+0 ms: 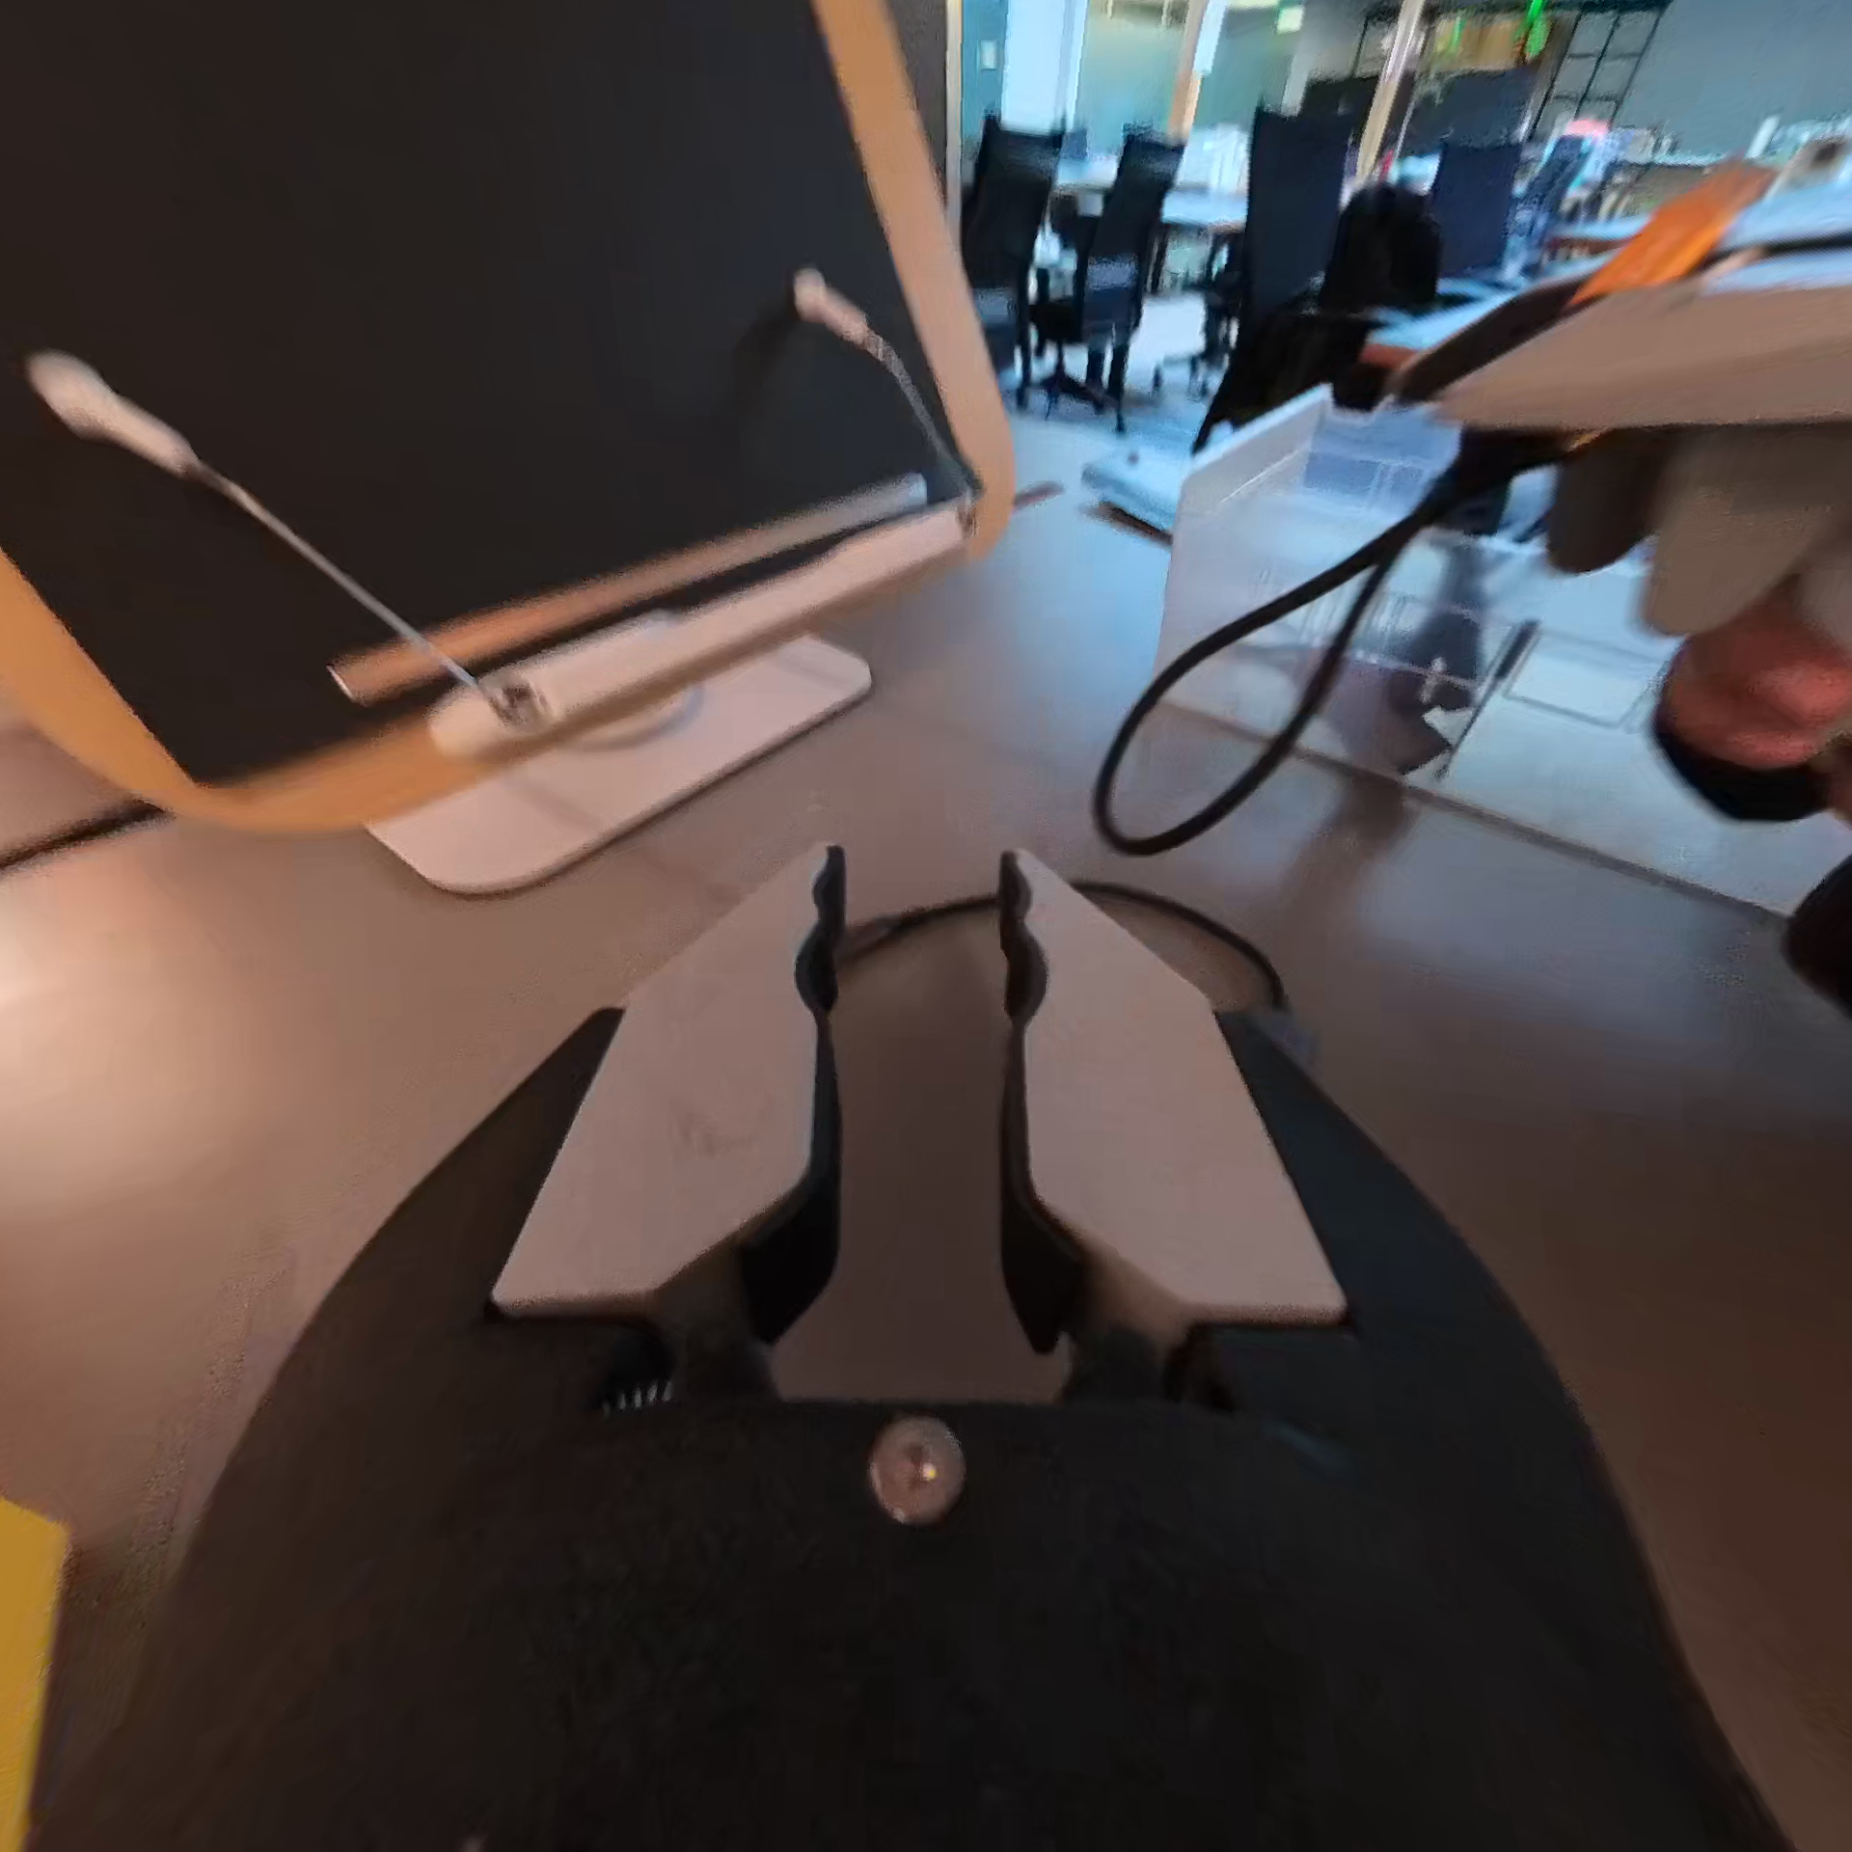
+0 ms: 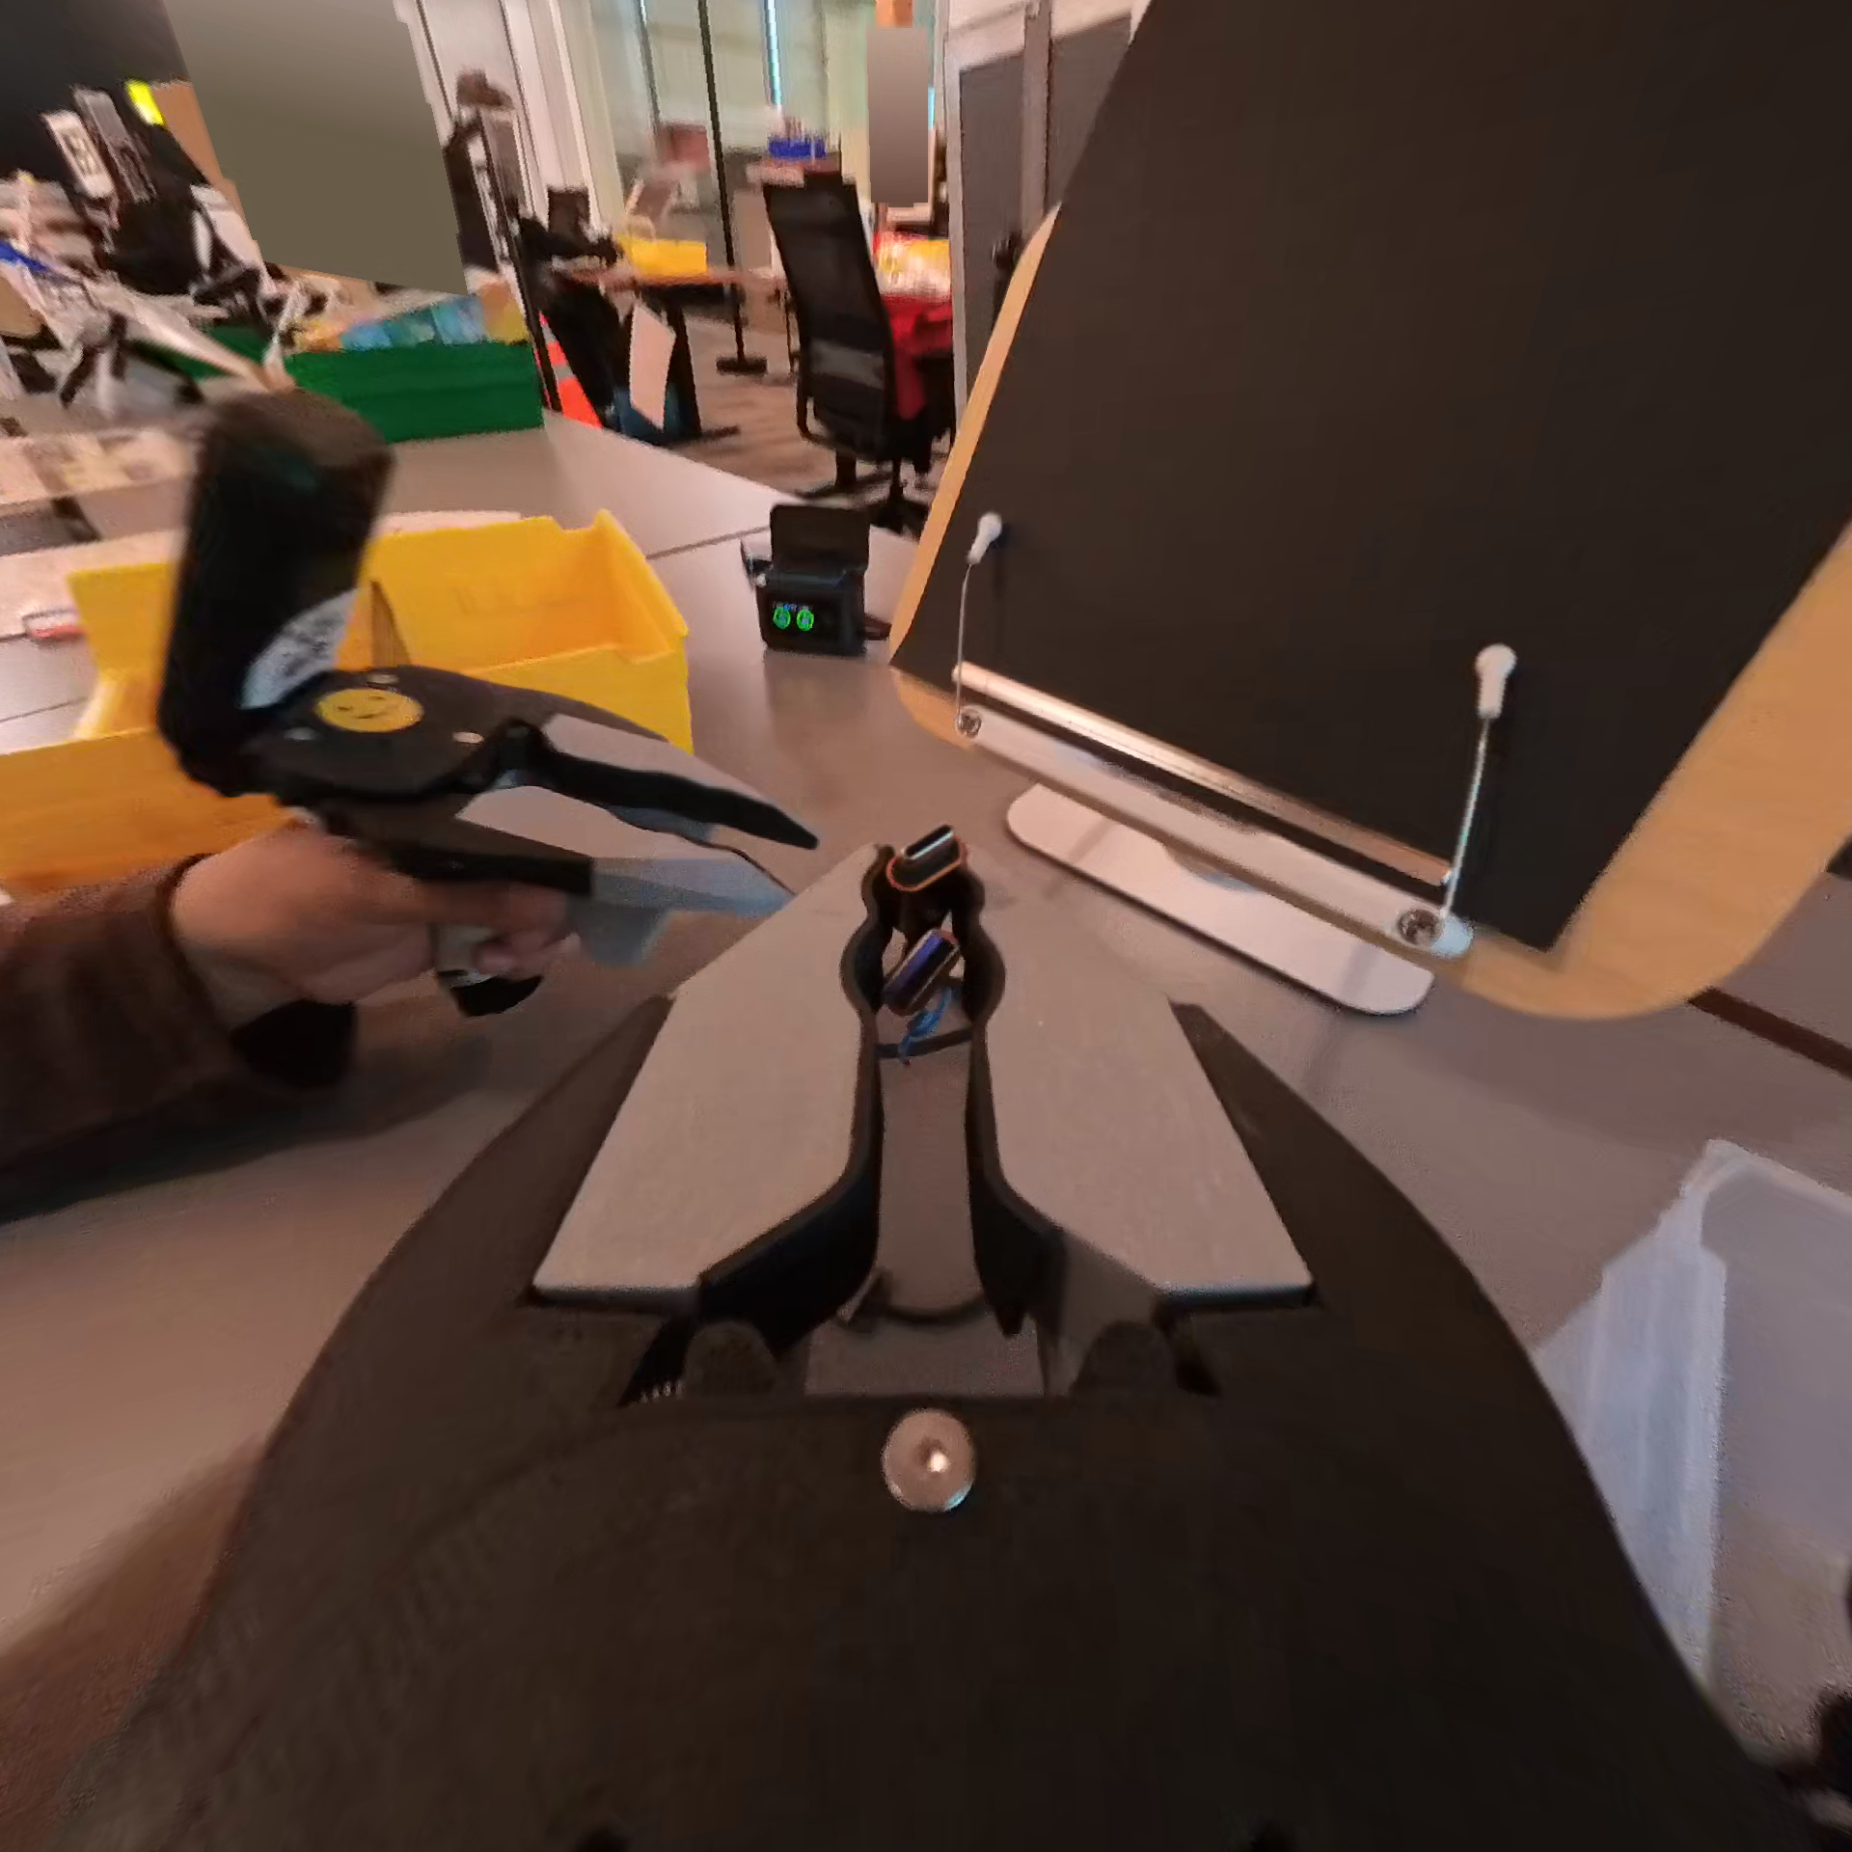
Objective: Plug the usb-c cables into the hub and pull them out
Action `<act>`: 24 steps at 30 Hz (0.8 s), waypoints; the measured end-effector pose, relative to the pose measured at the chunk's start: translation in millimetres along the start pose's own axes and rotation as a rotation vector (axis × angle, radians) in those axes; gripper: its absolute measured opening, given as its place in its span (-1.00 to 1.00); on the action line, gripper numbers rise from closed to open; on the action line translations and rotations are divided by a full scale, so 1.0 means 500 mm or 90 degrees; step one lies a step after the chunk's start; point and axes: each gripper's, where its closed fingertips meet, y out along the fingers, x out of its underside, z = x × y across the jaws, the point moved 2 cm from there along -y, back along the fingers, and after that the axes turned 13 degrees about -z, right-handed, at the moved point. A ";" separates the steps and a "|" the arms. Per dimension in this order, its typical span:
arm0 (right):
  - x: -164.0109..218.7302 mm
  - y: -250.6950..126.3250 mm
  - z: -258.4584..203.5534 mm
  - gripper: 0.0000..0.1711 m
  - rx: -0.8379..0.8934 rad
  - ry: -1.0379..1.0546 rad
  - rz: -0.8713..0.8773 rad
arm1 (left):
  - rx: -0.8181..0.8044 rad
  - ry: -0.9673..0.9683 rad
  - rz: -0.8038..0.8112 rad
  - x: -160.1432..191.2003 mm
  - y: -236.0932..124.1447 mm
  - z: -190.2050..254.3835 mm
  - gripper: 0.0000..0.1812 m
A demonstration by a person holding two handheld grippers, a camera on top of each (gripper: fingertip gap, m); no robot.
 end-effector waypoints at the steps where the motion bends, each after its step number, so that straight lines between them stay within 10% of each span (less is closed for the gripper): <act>1: -0.002 -0.018 -0.002 -0.91 0.001 0.000 -0.017 | 0.017 -0.014 -0.039 0.017 0.014 0.002 -0.66; 10: -0.011 -0.194 -0.046 -0.90 0.065 -0.068 -0.417 | 0.005 0.020 -0.122 0.063 0.044 -0.002 -0.68; 14: 0.087 -0.129 -0.027 -0.89 0.088 -0.061 -0.597 | -0.018 0.027 -0.126 0.067 0.040 -0.020 -0.69; 18: 0.221 -0.066 0.023 -0.47 0.141 -0.075 -0.806 | -0.055 0.039 -0.143 0.075 0.037 -0.042 -0.72; 24: 0.206 0.038 -0.054 -0.43 0.010 -0.147 -0.726 | -0.217 -0.006 -0.136 0.070 0.024 -0.122 -1.00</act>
